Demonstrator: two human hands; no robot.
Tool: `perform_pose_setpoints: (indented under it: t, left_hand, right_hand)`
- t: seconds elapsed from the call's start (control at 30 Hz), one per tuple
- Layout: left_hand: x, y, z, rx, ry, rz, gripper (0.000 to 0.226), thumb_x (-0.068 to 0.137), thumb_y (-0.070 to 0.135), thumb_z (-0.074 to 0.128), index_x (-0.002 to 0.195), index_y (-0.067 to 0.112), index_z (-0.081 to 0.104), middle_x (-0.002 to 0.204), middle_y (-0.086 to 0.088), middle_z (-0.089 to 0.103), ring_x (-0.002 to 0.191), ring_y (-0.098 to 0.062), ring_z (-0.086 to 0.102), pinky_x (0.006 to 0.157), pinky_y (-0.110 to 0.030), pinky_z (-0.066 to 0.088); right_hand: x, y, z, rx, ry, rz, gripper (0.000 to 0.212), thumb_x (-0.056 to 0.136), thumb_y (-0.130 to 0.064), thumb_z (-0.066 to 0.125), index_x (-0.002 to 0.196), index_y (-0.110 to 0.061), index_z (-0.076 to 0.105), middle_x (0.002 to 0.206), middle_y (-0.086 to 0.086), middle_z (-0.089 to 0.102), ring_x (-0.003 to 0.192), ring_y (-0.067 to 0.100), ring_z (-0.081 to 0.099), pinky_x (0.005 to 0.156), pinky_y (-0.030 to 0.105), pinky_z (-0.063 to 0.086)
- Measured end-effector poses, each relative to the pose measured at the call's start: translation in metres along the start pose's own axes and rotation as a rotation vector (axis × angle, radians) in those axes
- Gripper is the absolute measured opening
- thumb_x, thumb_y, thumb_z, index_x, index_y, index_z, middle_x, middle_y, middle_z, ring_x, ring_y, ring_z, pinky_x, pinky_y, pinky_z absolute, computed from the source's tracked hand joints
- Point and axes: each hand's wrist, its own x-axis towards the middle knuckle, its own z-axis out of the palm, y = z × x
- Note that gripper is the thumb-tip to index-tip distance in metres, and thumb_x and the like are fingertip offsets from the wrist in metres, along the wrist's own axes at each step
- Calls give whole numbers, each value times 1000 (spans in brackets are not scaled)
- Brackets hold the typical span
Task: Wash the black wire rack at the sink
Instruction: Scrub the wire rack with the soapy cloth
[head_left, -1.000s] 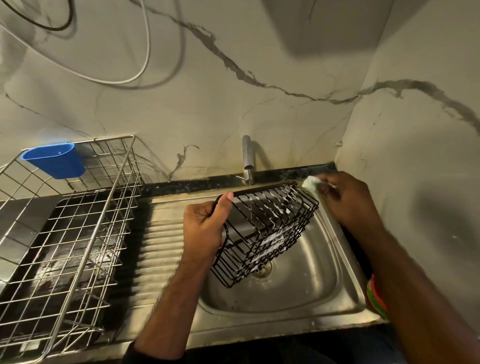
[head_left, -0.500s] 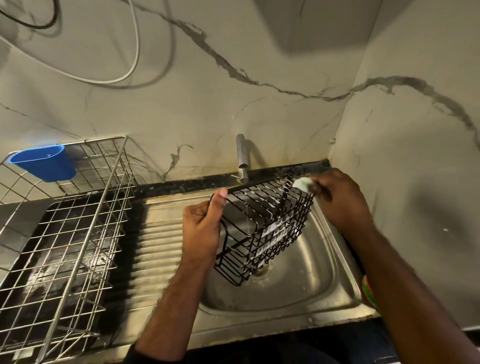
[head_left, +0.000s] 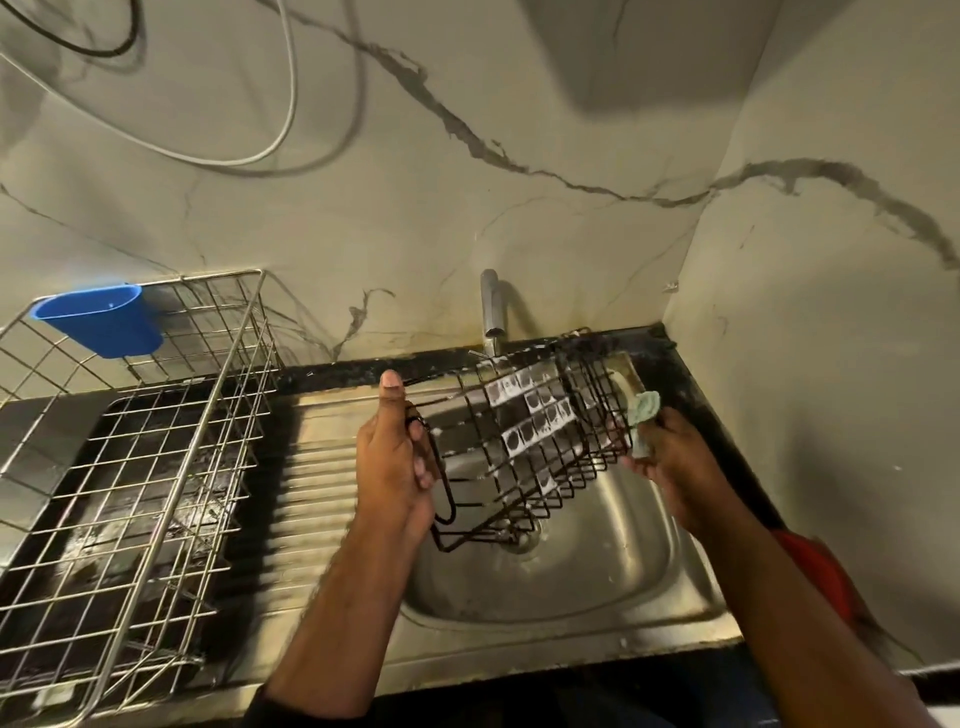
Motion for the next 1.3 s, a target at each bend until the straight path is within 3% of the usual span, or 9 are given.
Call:
perform_pose_setpoints:
  t: [0.17,0.27,0.33,0.43,0.5,0.73,0.93,1.13,1.3]
  left_hand:
    - [8,9,-4,-153,21,-250,54,95,63,49,60,23,46,31,8,33,22,-2,29,26,-13,22]
    - [14,16,-7,-335,-76,-301,50,103,59,35,77,20,53,40,9,44,34,0,46,33,-12,39]
    - [15,20,-7,-402,-153,-238,58,100,65,31,90,16,60,64,2,65,65,-12,71,65,-23,61]
    - [1,21,1,-365,-328,-133,62,96,70,32,97,15,58,125,-21,68,117,-32,68,101,-46,48]
    - [-13,18,11,-261,-415,-73,58,93,68,39,102,15,58,141,-23,58,123,-38,63,101,-53,44]
    - [-33,8,37,100,-361,81,58,95,42,50,129,-5,51,122,-9,74,101,-32,75,76,-43,61]
    - [-26,1,32,142,-282,33,25,104,27,51,102,7,66,117,-10,76,114,-26,71,74,-45,59]
    - [-35,-4,37,350,-390,86,35,105,26,51,124,-4,48,113,-2,78,115,-12,70,58,-32,61]
    - [-43,-8,46,393,-388,97,17,106,21,49,118,9,52,107,1,78,103,-15,74,57,-29,61]
  right_hand:
    - [-8,-14,6,-32,-77,-146,31,103,-11,46,130,-21,57,111,5,70,91,17,65,80,36,52]
    - [-7,-18,11,2,-35,-174,27,103,-11,47,125,-21,60,107,7,71,87,17,65,81,39,52]
    - [-6,-24,13,-22,22,-191,23,103,-12,47,121,-18,61,94,4,70,72,10,62,68,32,48]
    - [-3,-30,13,-197,113,-221,18,103,-23,49,114,-16,61,94,6,68,72,15,64,61,32,49]
    - [-4,-32,12,-379,131,-235,21,103,-31,49,113,-15,60,97,8,66,80,20,63,66,35,52]
    - [-12,-32,16,-639,157,-332,16,105,-26,44,106,-13,53,78,-2,57,64,4,56,46,10,38]
    - [-22,-28,16,-1070,292,-614,17,99,-28,49,110,-17,57,84,5,65,76,25,62,62,36,53]
    - [-52,-74,50,-731,164,-933,21,94,-19,64,114,-12,70,108,-2,62,96,7,55,79,4,39]
    - [-55,-100,77,-762,82,-1129,22,96,-19,62,114,-9,70,101,2,63,91,14,60,74,33,56]
